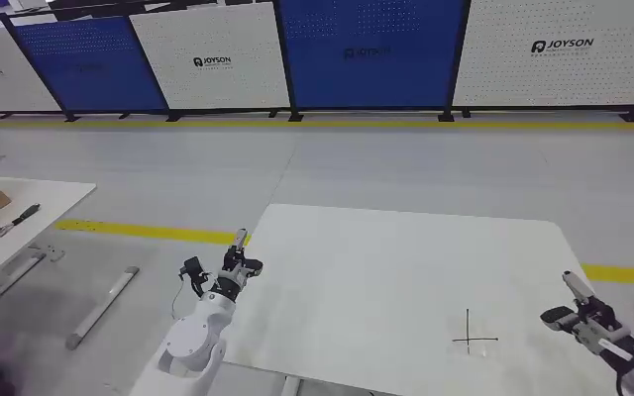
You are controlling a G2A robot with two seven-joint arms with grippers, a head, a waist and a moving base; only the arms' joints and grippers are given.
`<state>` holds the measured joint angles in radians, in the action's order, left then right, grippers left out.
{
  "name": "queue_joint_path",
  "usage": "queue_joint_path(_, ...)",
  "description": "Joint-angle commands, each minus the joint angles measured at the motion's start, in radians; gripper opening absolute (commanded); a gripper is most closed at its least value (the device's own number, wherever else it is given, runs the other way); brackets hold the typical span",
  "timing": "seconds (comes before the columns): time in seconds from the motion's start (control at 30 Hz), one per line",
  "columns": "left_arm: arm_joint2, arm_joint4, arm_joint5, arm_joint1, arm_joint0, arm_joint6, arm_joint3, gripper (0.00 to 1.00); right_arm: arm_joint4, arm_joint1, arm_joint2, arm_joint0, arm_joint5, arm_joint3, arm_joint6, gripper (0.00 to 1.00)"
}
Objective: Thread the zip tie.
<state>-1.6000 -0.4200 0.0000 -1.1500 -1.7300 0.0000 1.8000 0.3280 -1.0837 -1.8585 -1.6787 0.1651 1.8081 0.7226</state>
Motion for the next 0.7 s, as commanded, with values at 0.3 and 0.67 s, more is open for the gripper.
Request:
queue_joint_path(0.3,0.000,0.000,0.000,0.000,0.000,0.000,0.000,1.00,-0.020,0.054,-0.012,0.251,0.096,-0.205,0.488,1.00)
queue_joint_path(0.67,0.000,0.000,0.000,0.000,0.000,0.000,0.000,1.00,-0.124,0.110,0.204,0.475,0.081,-0.483,0.667,1.00)
